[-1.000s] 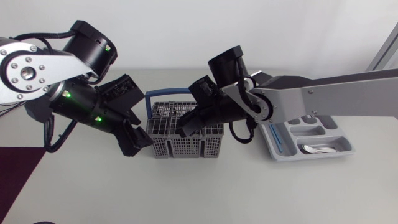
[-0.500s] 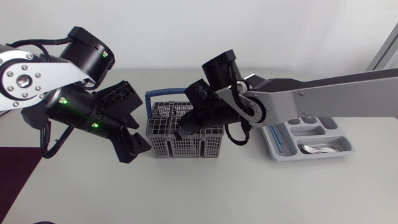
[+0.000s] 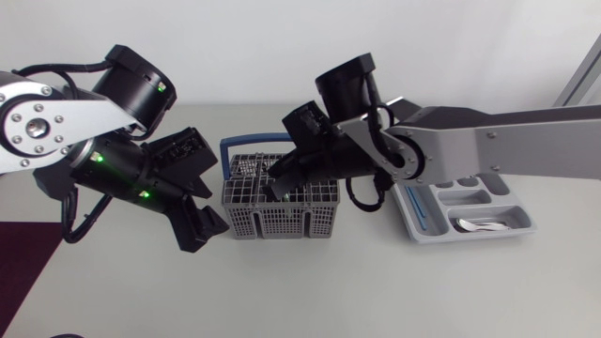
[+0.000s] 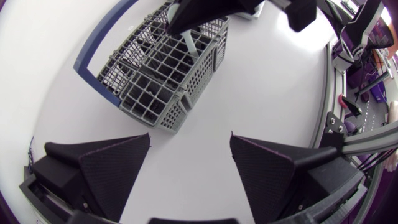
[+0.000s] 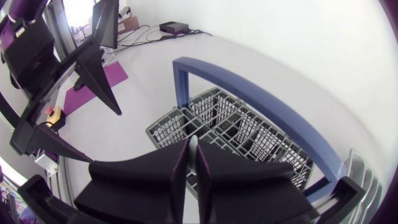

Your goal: Unload the cutlery basket into the drawer organizer.

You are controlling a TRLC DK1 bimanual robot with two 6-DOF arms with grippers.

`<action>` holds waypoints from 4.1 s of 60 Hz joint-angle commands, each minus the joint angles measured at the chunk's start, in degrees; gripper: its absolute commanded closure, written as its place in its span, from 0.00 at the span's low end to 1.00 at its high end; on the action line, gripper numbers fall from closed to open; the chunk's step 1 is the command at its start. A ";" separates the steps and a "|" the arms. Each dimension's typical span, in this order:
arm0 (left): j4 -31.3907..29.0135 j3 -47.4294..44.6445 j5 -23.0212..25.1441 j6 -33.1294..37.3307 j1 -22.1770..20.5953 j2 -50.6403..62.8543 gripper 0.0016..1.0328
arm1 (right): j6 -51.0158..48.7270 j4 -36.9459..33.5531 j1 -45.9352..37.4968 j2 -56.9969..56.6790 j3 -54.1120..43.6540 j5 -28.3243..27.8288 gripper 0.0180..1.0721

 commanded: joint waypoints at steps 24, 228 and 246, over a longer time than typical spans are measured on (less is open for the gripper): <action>-0.54 -3.57 0.38 1.18 -0.09 -2.52 0.06 | 2.74 3.95 0.81 -9.98 -5.15 -1.58 0.94; 3.42 -6.38 1.17 -0.14 9.14 -4.11 0.05 | -38.30 3.86 -36.71 -39.34 -37.58 13.19 0.06; 9.83 -5.24 7.06 -5.94 11.07 -2.26 0.21 | -23.36 -4.23 -19.31 -37.67 -29.41 11.78 0.37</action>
